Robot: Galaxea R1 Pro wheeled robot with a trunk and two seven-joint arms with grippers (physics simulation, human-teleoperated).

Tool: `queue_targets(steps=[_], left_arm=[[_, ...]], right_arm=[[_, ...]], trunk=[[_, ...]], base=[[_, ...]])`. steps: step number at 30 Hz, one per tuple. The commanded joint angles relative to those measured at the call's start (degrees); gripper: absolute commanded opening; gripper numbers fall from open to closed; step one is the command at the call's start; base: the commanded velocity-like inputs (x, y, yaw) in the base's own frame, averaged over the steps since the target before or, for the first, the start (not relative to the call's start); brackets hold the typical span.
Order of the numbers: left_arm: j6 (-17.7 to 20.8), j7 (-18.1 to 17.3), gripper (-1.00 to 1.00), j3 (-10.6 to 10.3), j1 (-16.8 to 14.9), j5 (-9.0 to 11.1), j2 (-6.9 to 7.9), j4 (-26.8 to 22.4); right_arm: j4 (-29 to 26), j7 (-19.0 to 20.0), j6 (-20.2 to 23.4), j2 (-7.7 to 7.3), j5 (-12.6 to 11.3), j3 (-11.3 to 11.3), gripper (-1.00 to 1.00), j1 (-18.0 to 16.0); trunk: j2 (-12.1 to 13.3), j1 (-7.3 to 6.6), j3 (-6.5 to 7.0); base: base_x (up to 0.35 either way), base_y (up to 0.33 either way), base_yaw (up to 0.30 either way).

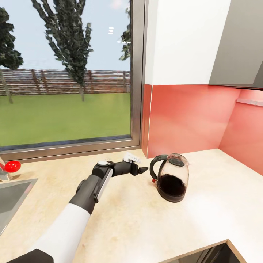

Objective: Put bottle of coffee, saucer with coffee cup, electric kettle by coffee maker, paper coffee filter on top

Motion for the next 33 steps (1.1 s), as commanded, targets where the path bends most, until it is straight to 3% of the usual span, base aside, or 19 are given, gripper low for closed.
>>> queue_targets(steps=[1, 4, 5, 7, 10, 19, 24, 33], left_arm=[[-0.47, 1.06, 1.00, -0.83, 0.34, 0.21, -0.03, -0.06], [-1.64, 5.17, 1.00, -2.94, 1.22, 0.88, -0.03, -0.05], [-1.91, 6.28, 1.00, -3.41, 1.51, 2.74, -0.03, -0.09], [-2.11, 7.04, 1.00, -3.71, 1.70, 4.50, -0.03, -0.08], [-2.22, 7.50, 1.00, -3.88, 1.83, 5.52, -0.03, -0.09], [-2.32, 7.80, 1.00, -3.85, 1.84, 5.05, -0.03, -0.15], [-2.35, 13.29, 1.00, -3.94, 1.95, 5.12, -0.03, -0.08], [-4.64, 13.79, 1.00, -4.01, 4.19, 5.05, -0.03, -0.04]], right_arm=[[-0.02, 0.15, 0.02, -0.02, -0.17, 0.45, 1.00, -0.03], [-0.07, 0.15, 0.02, -0.01, -0.22, 0.43, 1.00, -0.04], [-0.09, 0.18, 0.02, -0.02, -0.28, 0.39, 1.00, -0.04], [-0.10, 0.21, 0.02, -0.02, -0.32, 0.37, 1.00, -0.04], [-0.11, 0.23, 0.02, -0.02, -0.34, 0.36, 1.00, -0.03], [-0.11, 0.12, 0.08, -0.09, -0.26, 0.44, 1.00, -0.02], [-0.11, 0.14, 0.06, -0.11, -0.25, 0.45, 1.00, -0.02], [-0.11, 0.15, 0.01, -0.11, -0.24, 0.45, 1.00, -0.04]], trunk=[[-0.07, 0.01, -0.09], [-0.07, 0.01, -0.09], [-0.07, 0.01, -0.09], [-0.07, 0.01, -0.09], [-0.07, 0.01, -0.09], [-0.07, 0.01, -0.09], [-0.07, 0.01, -0.09], [-0.07, 0.01, -0.09]], base=[[0.000, 0.000, 0.000], [0.000, 0.000, 0.000], [0.000, 0.000, 0.000], [0.000, 0.000, 0.000], [0.000, 0.000, -0.098], [0.000, 0.000, -0.144], [0.000, 0.000, -0.002], [0.000, 0.000, 0.000]])
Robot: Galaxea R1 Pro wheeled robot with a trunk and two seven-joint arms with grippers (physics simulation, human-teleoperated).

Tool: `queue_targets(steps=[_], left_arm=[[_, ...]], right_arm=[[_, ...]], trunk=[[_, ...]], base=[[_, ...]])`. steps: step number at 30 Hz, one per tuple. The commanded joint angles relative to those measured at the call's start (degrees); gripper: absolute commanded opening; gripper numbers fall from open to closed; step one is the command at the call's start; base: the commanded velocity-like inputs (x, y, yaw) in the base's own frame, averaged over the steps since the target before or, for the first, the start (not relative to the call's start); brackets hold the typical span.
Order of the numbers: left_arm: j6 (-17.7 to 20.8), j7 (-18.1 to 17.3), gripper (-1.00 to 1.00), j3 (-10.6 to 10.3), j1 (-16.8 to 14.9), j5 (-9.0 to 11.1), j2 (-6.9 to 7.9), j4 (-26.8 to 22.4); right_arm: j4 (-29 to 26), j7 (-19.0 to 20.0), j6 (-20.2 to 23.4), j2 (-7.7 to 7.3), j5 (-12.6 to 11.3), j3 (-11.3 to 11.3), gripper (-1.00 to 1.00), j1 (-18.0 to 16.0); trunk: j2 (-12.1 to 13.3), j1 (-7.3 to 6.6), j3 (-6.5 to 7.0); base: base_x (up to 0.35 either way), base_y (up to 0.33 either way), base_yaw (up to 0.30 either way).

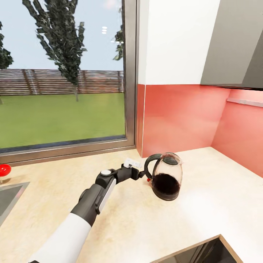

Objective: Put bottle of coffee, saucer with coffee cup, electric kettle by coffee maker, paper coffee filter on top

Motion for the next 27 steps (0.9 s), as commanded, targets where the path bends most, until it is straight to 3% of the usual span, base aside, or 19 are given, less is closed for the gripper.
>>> queue_targets(steps=[1, 27], left_arm=[[0.25, -0.05, 1.00, 0.03, 0.03, 0.31, -0.01, -0.03], [-0.16, -0.04, 1.00, 0.10, 0.85, 0.95, -0.01, -0.07]], right_arm=[[-0.02, 0.14, 0.02, -0.02, -0.18, 0.45, 1.00, -0.03], [-0.02, 0.06, 0.02, -0.02, -0.27, 0.45, 1.00, -0.01]], trunk=[[-0.07, 0.01, -0.09], [-0.07, 0.01, -0.09]], base=[[0.000, 0.000, 0.000], [0.018, -0.041, 0.000]])
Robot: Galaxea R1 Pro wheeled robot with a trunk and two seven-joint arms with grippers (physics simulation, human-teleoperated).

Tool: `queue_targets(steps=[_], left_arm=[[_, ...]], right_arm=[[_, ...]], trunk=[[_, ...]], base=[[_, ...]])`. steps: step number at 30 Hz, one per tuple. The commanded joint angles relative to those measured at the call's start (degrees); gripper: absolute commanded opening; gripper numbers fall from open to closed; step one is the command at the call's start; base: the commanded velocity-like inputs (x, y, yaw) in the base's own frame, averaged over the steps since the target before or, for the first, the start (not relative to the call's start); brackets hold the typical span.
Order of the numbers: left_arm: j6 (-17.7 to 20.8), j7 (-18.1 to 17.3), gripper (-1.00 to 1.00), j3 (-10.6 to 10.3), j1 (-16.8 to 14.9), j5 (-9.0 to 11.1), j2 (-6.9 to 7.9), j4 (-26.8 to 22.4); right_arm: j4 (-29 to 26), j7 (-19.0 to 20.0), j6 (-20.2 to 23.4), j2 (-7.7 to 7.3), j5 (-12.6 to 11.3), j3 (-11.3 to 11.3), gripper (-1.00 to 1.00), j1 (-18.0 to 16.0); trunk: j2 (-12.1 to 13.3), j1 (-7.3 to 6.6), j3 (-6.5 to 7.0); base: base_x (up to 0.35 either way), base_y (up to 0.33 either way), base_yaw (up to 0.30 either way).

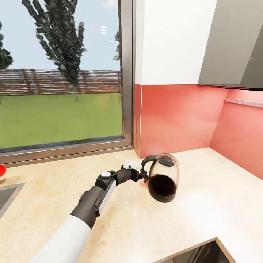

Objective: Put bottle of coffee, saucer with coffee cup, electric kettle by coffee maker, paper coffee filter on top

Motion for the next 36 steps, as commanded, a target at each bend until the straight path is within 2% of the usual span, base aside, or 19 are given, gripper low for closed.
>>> queue_targets(steps=[1, 17, 36], left_arm=[[0.46, -0.03, 1.00, 0.03, -0.04, 0.36, -0.01, -0.05], [0.43, 0.12, 1.00, 0.76, -0.03, -0.49, -0.01, -0.43], [0.47, 3.48, 1.00, 0.44, -0.04, -0.49, 0.06, -0.59]], right_arm=[[-0.02, 0.15, 0.02, -0.02, -0.19, 0.45, 1.00, -0.03], [-0.02, 0.15, 0.02, -0.02, -0.17, 0.45, 1.00, -0.03], [-0.02, 0.15, 0.04, -0.02, -0.14, 0.45, 1.00, -0.04]], trunk=[[-0.07, 0.01, -0.09], [-0.07, 0.01, -0.09], [-0.07, 0.01, -0.09]], base=[[0.000, -0.003, 0.000], [0.000, 0.000, 0.000], [0.000, 0.000, 0.000]])
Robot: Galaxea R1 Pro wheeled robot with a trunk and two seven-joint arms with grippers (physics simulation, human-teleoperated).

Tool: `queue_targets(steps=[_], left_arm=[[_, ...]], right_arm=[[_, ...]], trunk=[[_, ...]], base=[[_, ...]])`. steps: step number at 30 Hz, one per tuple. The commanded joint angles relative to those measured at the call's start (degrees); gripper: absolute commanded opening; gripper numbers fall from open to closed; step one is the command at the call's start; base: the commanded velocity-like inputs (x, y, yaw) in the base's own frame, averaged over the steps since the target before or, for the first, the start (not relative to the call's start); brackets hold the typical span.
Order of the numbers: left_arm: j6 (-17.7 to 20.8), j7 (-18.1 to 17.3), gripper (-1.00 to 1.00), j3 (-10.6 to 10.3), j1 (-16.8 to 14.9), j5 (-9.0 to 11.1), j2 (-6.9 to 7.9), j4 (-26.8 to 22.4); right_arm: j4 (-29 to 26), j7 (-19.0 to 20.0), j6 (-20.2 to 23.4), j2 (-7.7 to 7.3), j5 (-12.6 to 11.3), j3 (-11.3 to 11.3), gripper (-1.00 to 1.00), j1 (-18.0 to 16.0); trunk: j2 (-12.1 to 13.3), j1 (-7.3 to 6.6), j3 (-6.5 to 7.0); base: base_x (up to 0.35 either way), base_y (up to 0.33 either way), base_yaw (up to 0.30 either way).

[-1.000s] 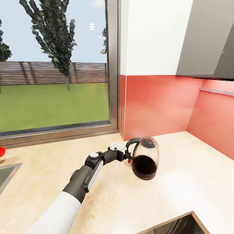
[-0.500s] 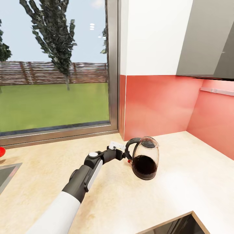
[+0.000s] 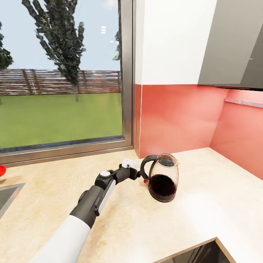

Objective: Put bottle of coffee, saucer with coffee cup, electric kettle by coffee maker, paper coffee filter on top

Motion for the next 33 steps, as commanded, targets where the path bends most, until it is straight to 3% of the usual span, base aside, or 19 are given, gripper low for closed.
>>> queue_targets(steps=[1, 15, 21, 26, 33], left_arm=[[0.40, -0.02, 1.00, 0.00, -0.04, 0.28, -0.01, 0.05], [0.38, 0.18, 1.00, 0.37, -0.04, 0.63, -0.01, -0.56], [0.66, 0.15, 1.00, 0.43, -0.04, 0.88, 0.97, -2.39], [0.66, 0.12, 1.00, 2.24, -0.04, 0.89, 1.14, -2.79], [0.53, 0.23, 1.00, 2.01, 0.57, 0.51, 0.85, -2.06]], right_arm=[[-0.02, 0.14, 0.01, -0.02, -0.18, 0.45, 1.00, -0.04], [-0.02, 0.14, 0.01, -0.02, -0.21, 0.45, 1.00, -0.03], [-0.02, 0.14, -0.01, -0.02, -0.15, 0.45, 1.00, -0.01], [-0.02, 0.14, -0.01, -0.02, -0.14, 0.45, 1.00, -0.03], [-0.02, 0.14, -0.01, -0.02, -0.14, 0.45, 1.00, -0.04]], trunk=[[-0.07, 0.01, -0.09], [-0.07, 0.01, -0.09], [-0.07, 0.01, -0.09], [-0.07, 0.01, -0.09], [-0.07, 0.01, -0.09]], base=[[0.000, 0.000, 0.000], [0.020, 0.000, 0.000], [0.000, 0.000, 0.000], [0.000, 0.000, 0.000], [0.000, 0.000, 0.000]])
